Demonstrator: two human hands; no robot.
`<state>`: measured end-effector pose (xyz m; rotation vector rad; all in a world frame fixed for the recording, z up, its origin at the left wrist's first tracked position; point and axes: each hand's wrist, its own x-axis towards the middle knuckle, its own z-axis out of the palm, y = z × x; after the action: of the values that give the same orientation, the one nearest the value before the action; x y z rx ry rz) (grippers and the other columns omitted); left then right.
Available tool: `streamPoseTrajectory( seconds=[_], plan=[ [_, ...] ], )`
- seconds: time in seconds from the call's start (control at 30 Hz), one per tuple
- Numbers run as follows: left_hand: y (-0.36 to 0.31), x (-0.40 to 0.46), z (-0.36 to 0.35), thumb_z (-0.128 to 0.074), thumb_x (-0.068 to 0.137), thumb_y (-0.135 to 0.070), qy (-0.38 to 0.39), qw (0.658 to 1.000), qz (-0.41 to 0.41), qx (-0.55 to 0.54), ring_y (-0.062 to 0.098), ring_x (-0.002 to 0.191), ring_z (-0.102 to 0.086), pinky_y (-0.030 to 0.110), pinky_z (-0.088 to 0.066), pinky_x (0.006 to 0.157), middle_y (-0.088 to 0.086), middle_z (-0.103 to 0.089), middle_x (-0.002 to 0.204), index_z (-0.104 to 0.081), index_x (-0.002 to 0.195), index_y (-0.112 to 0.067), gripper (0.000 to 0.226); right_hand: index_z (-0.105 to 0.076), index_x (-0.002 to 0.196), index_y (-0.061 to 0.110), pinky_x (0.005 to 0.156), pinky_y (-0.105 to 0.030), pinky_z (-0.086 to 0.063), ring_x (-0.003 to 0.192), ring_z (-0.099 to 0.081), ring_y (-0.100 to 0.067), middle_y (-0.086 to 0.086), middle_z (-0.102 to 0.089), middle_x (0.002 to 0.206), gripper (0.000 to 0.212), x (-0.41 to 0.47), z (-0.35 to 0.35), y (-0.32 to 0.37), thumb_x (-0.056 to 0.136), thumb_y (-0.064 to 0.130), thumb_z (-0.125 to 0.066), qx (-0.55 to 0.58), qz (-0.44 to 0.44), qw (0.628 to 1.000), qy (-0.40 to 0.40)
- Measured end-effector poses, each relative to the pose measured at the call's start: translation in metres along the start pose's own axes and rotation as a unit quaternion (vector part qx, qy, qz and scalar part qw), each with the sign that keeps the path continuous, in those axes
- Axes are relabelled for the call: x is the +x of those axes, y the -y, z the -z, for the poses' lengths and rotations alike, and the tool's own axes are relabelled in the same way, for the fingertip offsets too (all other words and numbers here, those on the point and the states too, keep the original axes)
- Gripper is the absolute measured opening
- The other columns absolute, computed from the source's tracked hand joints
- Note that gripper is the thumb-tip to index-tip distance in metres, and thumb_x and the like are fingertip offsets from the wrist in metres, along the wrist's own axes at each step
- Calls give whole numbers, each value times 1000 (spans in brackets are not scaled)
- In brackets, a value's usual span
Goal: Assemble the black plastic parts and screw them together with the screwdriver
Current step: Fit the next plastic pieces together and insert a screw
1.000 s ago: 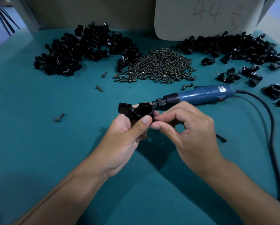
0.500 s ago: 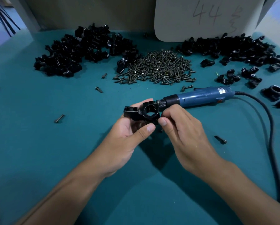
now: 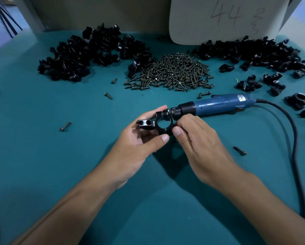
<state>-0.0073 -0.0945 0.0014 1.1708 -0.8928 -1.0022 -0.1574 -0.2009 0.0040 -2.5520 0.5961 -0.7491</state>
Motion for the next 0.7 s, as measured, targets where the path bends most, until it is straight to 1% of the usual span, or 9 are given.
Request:
streamPoseTrajectory(
  seconds=[0.07, 0.1, 0.17, 0.23, 0.33, 0.43, 0.57, 0.63, 0.7],
  plan=[
    [-1, 0, 0, -72, 84, -2, 0, 1000, -3, -15, 9, 112, -68, 14, -51, 90, -4, -73, 122, -58, 135, -23, 57, -35, 88, 30, 72, -21, -29, 80, -39, -12, 15, -35, 86, 24, 0, 0, 0, 111, 36, -34, 4, -3, 1000, -1],
    [-2, 1, 1, -73, 82, -4, -2, 1000, -4, -18, 10, 116, -67, 15, -51, 91, -2, -72, 125, -58, 135, -22, 58, -35, 88, 30, 72, -21, -30, 80, -39, -11, 16, -36, 86, 24, 0, 0, 0, 111, 37, -34, 7, -5, 1000, -1],
    [0, 1, 2, -72, 82, -3, -9, 1000, -6, -18, 7, 112, -68, 14, -51, 87, -2, -73, 123, -59, 134, -21, 56, -38, 88, 29, 73, -19, -32, 82, -41, -8, 16, -36, 86, 25, -1, 0, 1, 110, 41, -33, 17, -11, 1000, 3],
    [1, 3, 3, -73, 82, -2, -12, 1000, -4, -24, 2, 100, -69, 12, -52, 79, -5, -74, 117, -60, 133, -21, 56, -42, 91, 28, 74, -19, -34, 84, -43, -8, 17, -40, 89, 25, -1, 0, 1, 109, 43, -34, 31, -17, 999, 3],
    [3, 5, 5, -75, 80, -2, -22, 999, -6, -32, -1, 89, -67, 12, -50, 73, -9, -75, 108, -61, 133, -20, 58, -54, 100, 21, 78, -20, -37, 90, -49, -13, 13, -50, 97, 21, 0, 0, 1, 108, 35, -42, 54, -17, 998, 0],
    [3, 5, 6, -77, 79, -3, -31, 999, -8, -32, -1, 81, -66, 12, -50, 69, -9, -75, 104, -63, 131, -22, 57, -59, 102, 17, 79, -23, -39, 93, -52, -16, 10, -55, 99, 18, 1, 0, 0, 106, 30, -47, 75, -28, 997, -3],
    [3, 6, 6, -78, 77, -8, -47, 998, -9, -33, 4, 83, -64, 18, -52, 67, -6, -75, 110, -64, 129, -26, 57, -59, 105, 18, 78, -22, -39, 92, -51, -16, 10, -58, 103, 13, 1, 0, -2, 103, 29, -52, 48, -8, 999, -21],
    [2, 6, 5, -77, 78, -8, -46, 998, -7, -39, 7, 91, -65, 19, -54, 71, -4, -75, 114, -63, 130, -24, 57, -60, 106, 21, 77, -18, -38, 89, -49, -10, 18, -57, 100, 10, 1, 2, -3, 100, 29, -57, 44, 0, 998, -33],
    [1, 6, 5, -76, 79, -6, -43, 998, -9, -42, 8, 97, -68, 19, -54, 75, -4, -74, 117, -61, 131, -22, 56, -61, 103, 23, 75, -12, -37, 83, -48, -3, 26, -53, 90, 8, 1, 3, -2, 98, 29, -64, 50, -4, 998, -41]
  ],
)
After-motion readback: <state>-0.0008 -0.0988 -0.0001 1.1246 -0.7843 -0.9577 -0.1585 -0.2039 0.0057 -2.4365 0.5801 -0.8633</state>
